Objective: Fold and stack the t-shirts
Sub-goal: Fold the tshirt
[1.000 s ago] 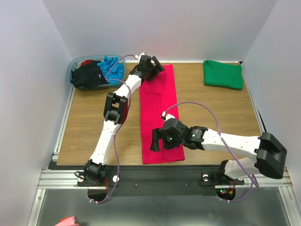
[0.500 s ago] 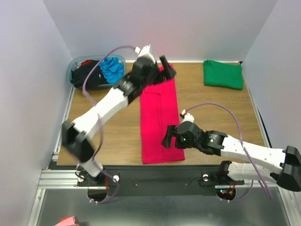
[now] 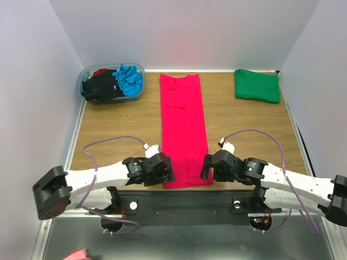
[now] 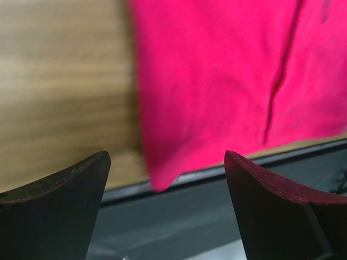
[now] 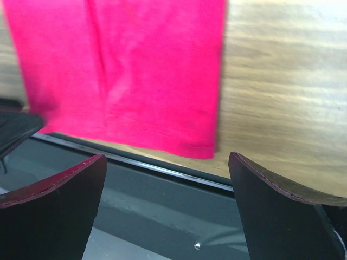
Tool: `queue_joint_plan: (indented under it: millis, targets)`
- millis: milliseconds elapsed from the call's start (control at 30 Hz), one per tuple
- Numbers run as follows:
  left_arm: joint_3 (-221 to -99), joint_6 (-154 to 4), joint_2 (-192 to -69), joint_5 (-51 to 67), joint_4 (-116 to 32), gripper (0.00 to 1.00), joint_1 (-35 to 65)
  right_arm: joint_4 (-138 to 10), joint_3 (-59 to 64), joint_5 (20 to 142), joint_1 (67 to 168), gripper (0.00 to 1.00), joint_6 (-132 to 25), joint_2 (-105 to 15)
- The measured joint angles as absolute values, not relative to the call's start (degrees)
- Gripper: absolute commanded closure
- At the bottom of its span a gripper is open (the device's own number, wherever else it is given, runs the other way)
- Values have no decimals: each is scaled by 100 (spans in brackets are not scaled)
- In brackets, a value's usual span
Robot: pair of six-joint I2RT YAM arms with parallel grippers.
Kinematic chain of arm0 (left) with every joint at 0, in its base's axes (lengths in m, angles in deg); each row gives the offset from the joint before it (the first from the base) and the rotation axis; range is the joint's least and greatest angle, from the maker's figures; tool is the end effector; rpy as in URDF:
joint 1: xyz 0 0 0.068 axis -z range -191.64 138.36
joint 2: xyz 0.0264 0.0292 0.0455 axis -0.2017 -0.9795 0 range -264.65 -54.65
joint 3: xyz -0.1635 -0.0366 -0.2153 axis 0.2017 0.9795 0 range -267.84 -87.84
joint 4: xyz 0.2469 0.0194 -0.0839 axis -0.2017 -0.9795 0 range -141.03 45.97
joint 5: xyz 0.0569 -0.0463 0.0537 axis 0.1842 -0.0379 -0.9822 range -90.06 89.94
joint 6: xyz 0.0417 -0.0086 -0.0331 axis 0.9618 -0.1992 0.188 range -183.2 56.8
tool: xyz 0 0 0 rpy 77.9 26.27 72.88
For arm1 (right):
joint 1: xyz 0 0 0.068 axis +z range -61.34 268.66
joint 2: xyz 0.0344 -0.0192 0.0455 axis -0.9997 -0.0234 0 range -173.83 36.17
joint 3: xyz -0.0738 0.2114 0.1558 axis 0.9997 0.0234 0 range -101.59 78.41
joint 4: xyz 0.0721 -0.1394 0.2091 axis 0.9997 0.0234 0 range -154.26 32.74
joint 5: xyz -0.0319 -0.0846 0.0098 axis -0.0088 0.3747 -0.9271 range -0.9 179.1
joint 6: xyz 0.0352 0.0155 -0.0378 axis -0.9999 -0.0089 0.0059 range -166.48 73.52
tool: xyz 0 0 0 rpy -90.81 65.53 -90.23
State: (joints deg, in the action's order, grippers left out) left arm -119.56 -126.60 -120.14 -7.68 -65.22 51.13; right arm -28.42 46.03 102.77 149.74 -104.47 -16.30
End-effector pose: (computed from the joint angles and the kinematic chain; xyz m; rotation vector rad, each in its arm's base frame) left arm 0.1005 -0.1848 0.1779 -0.0708 2.6704 -0.6712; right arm 0.0899 0.1454 0.2051 0.0253 2.5923 0.5269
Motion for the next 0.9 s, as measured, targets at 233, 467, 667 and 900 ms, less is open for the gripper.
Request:
queue_joint_plan:
  millis: [233, 467, 667, 900]
  targets:
    - [-11294, -13600, -11033, -740, -6559, 17, 5174, -2733, 4811, 10415, 14976, 6, -10976, -1785]
    - [-11246, -13687, -11588, -501, -6067, 71, 5176, -2737, 4835, 10548, 14974, 35, -11258, -1818]
    - [-11314, -13654, -12005, -333, -5759, 100, 5176, -2895, 4995, 10572, 14976, 42, -11359, -1960]
    - [-11316, -13643, -12034, -296, -5704, 100, 5174, -3175, 5134, 10439, 14969, 73, -11431, -2412]
